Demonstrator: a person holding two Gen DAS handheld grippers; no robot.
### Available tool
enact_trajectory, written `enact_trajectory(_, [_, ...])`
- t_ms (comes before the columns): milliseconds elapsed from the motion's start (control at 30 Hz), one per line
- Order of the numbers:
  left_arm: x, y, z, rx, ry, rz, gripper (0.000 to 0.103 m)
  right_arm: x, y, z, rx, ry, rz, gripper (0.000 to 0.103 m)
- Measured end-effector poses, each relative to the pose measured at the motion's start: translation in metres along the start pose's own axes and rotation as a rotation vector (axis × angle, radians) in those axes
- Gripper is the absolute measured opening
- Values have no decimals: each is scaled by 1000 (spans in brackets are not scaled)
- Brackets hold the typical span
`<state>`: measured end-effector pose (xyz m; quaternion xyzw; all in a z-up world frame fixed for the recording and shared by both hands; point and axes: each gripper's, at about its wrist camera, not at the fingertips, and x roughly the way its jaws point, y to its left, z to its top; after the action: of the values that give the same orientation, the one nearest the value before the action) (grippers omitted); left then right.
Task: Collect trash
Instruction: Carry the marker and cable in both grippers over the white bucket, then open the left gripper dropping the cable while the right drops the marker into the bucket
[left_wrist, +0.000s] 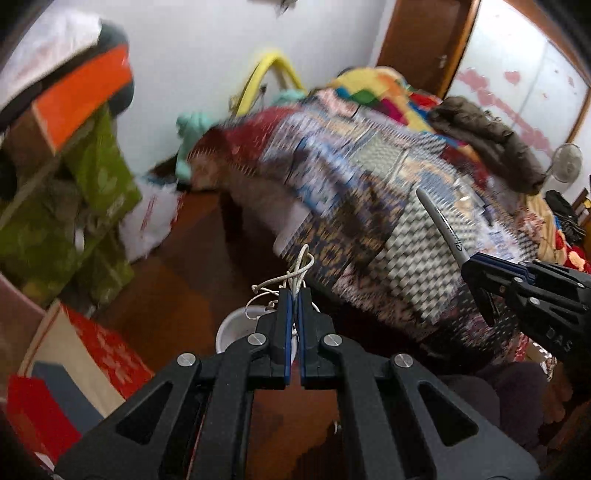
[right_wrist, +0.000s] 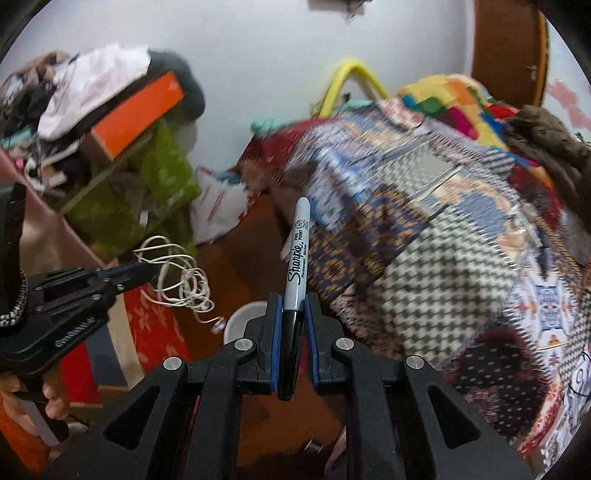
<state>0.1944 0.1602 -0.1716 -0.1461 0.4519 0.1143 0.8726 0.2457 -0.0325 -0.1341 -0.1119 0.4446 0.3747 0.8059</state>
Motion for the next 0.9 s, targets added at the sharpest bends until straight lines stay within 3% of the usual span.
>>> enact_trajectory(567, [161, 57, -52, -161, 356, 90, 1, 162, 35, -30, -136, 330, 58, 12])
enact_trajectory(900, [200, 75, -49, -182, 434, 95, 1, 220, 36, -23, -91, 426, 120, 12])
